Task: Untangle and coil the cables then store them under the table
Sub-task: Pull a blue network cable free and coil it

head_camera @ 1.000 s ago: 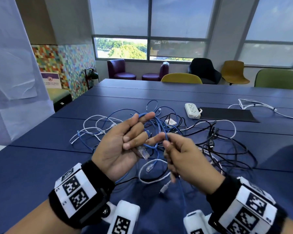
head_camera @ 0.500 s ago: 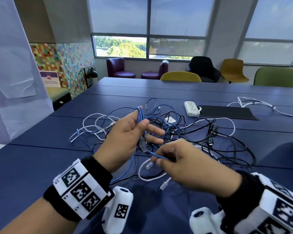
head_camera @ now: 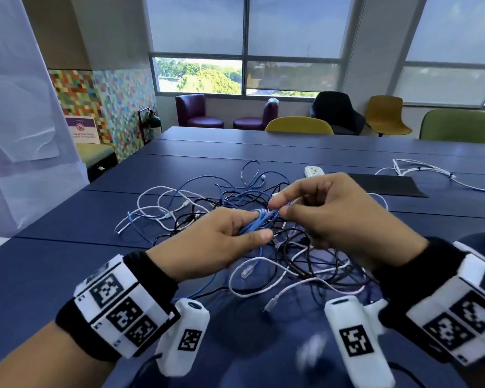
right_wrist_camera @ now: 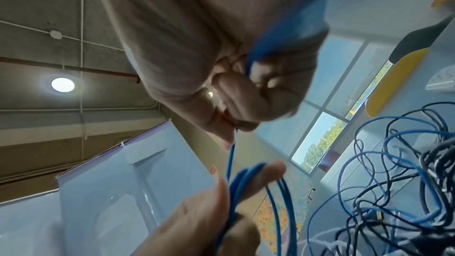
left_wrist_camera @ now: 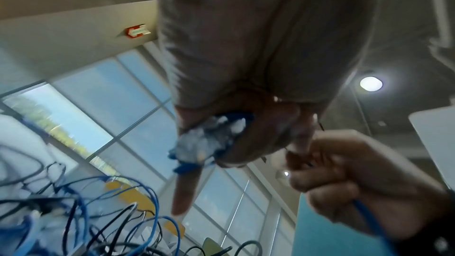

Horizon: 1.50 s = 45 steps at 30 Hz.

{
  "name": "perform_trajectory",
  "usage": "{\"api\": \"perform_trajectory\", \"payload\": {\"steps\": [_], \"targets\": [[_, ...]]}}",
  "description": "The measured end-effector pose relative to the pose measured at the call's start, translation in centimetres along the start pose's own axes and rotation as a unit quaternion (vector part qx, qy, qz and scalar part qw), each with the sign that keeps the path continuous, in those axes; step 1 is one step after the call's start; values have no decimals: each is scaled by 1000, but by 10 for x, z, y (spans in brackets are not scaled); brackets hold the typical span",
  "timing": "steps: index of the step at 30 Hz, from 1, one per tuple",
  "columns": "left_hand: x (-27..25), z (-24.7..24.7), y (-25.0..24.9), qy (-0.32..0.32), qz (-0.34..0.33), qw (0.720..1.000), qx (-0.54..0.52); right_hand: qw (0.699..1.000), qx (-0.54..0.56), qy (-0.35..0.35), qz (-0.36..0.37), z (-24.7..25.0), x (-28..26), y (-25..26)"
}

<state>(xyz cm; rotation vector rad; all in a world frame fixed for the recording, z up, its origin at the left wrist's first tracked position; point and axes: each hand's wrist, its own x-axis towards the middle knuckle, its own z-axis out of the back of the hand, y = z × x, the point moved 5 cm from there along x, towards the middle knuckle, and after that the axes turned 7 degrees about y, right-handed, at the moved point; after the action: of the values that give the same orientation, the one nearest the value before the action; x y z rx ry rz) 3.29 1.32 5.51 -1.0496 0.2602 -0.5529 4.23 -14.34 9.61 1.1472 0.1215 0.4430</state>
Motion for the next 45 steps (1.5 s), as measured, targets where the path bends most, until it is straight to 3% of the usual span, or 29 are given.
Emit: {"api": "perform_trajectory", "payload": {"steps": [4,9,14,22,27,34,37,41,45], "targets": [[-10,8,12,-25,64,976,-208,999,13,-38,17,22,4,-4],[-15,11,7,-24,3,903,-429,995,-24,-79,57,13,8,-22],[-8,12,6,-63,-35,851,-520,991,-77,-79,70,-14,11,-41],[-9,8,8,-97,-19,843,-529,980,-139,-117,82,-16,10,-49],[-7,5,6,-136,-35,824,-549,977,-161,-94,100,-32,6,-52],[-6,9,7,-175,-85,806,-559,984,-167,-8,61,-53,0,-57],[-3,14,9,-202,-99,818,-529,985,-167,23,43,-61,-2,-58],[-3,18,13,-233,-108,838,-481,985,-120,124,-6,-73,-11,-49],[-3,14,12,-226,-115,865,-432,978,-114,175,-25,-74,-19,-34]]}}
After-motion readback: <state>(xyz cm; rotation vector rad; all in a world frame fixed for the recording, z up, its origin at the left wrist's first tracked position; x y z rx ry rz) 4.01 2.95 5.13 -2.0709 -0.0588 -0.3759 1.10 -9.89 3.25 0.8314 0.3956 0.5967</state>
